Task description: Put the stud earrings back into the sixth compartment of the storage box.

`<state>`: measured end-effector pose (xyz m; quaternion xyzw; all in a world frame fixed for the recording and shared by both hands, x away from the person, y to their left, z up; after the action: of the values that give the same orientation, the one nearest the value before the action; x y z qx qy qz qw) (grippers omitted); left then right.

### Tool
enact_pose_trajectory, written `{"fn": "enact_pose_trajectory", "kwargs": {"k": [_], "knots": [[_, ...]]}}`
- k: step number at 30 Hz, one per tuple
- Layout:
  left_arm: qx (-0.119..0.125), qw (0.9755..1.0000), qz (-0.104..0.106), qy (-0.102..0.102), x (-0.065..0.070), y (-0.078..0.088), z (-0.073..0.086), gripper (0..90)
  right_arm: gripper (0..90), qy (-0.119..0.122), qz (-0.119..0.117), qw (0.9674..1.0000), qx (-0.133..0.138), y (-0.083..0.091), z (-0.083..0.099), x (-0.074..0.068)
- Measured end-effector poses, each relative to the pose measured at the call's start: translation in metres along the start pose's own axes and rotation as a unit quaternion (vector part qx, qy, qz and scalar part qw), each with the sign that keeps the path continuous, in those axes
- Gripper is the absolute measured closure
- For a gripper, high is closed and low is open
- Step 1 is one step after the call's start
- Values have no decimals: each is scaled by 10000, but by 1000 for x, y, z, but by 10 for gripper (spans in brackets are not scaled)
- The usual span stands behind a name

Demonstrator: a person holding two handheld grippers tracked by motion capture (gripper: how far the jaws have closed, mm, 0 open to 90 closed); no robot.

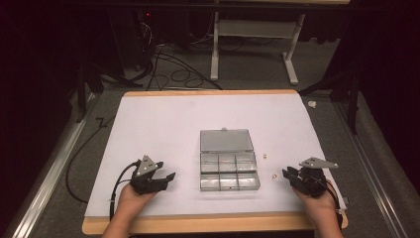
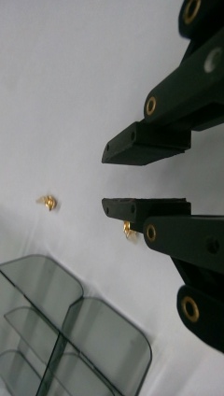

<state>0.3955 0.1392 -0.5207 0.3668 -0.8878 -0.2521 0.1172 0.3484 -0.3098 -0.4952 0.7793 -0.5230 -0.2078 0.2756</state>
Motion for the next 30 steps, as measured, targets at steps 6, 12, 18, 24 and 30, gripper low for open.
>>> {"fn": "enact_pose_trajectory", "kwargs": {"k": [6, 12, 18, 24, 30], "knots": [[-16, 10000, 5, -6, 0, 0, 0, 361, 713, -73, 224, 9997, 108, 2, -2, 9], [15, 10000, 57, 31, 0, 1, 0, 363, 714, -91, 271, 9995, -103, -4, 0, 16], [31, 9999, 91, 39, 0, 1, 0, 366, 633, -146, 378, 9986, -346, -8, -2, 19], [35, 9999, 116, 36, 0, 1, 0, 368, 615, -234, 386, 9979, -461, -5, 1, 18], [2, 10000, 87, -15, 0, 1, 0, 368, 594, -281, 413, 9964, -685, 0, 5, 17]]}}
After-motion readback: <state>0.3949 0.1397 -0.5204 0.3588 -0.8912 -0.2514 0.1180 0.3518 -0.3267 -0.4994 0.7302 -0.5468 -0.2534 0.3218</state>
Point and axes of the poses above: each handheld gripper's, and its own axes: y roughly backward along the jaws, z roughly out of its underside, x roughly to its right, the point moved 6 cm from there along -y, roughly forward along the jaws, and after that the axes turned 3 degrees about x, right-handed, at the moved point
